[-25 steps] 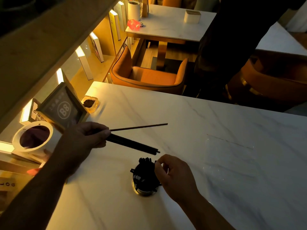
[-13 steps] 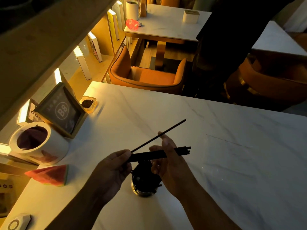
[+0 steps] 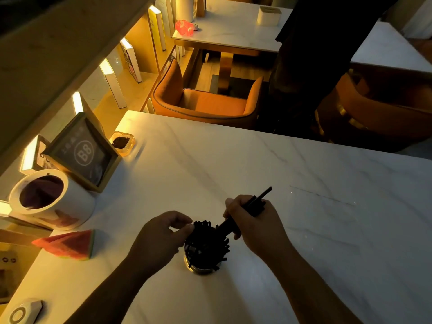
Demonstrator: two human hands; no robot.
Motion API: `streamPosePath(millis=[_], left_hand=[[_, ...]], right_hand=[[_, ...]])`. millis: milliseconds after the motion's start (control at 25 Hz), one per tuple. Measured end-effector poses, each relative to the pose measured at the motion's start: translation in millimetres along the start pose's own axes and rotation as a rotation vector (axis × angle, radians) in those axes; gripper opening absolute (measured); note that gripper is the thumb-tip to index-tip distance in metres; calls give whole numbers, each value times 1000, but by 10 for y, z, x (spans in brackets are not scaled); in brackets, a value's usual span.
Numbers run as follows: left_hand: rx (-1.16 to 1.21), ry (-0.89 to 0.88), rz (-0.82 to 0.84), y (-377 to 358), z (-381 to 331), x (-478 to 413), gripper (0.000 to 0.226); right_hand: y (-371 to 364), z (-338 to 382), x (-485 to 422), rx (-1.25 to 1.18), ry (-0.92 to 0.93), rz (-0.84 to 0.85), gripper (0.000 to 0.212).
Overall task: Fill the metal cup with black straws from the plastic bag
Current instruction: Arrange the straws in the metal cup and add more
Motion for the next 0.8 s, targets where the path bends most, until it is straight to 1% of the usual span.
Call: streamPosePath(millis=[40, 80, 120, 160, 200, 240, 280, 320, 400, 480, 600, 800], left_hand=[[-132, -61, -89, 11, -40, -7, 10], [-247, -118, -144, -10, -74, -19, 21], [-325, -169, -166, -63, -98, -47, 33], [-382, -206, -154, -134, -119, -83, 45], [-427, -228, -126, -205, -132, -123, 54], [-465, -245, -102, -270, -141, -163, 59], [-502, -260, -88, -320, -150, -202, 58], [-538, -282, -90, -350, -164, -232, 51], [-580, -315, -113, -370, -199, -276, 30], [-580, -322, -116, -355, -212, -303, 16], [-553, -352, -129, -292, -242, -319, 11], [-580, -379, -105, -180, -387, -261, 14]], right_hand=[[-47, -19, 30, 66, 18, 35, 33], [-121, -46, 66, 132, 34, 94, 30], [-207, -84, 107, 198, 47, 174, 27], [-278, -123, 149, 261, 62, 248, 27], [-312, -157, 181, 305, 77, 282, 30], [-304, -186, 200, 321, 90, 269, 30], [-275, -212, 210, 315, 97, 234, 30], [-243, -243, 221, 308, 99, 203, 28], [-213, -302, 243, 351, 100, 182, 27], [-223, -360, 264, 405, 88, 184, 27], [-238, -437, 283, 418, 76, 171, 25], [-294, -547, 299, 429, 59, 223, 23]])
Point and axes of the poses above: each hand's wrist, its own x-axis away from the middle knuckle, its own y-axis out of the back of the hand, z = x × y, the point moved 5 cm from there along -x, towards the middle knuckle, and after that the axes turned 15 degrees about y, right-handed, at the moved point
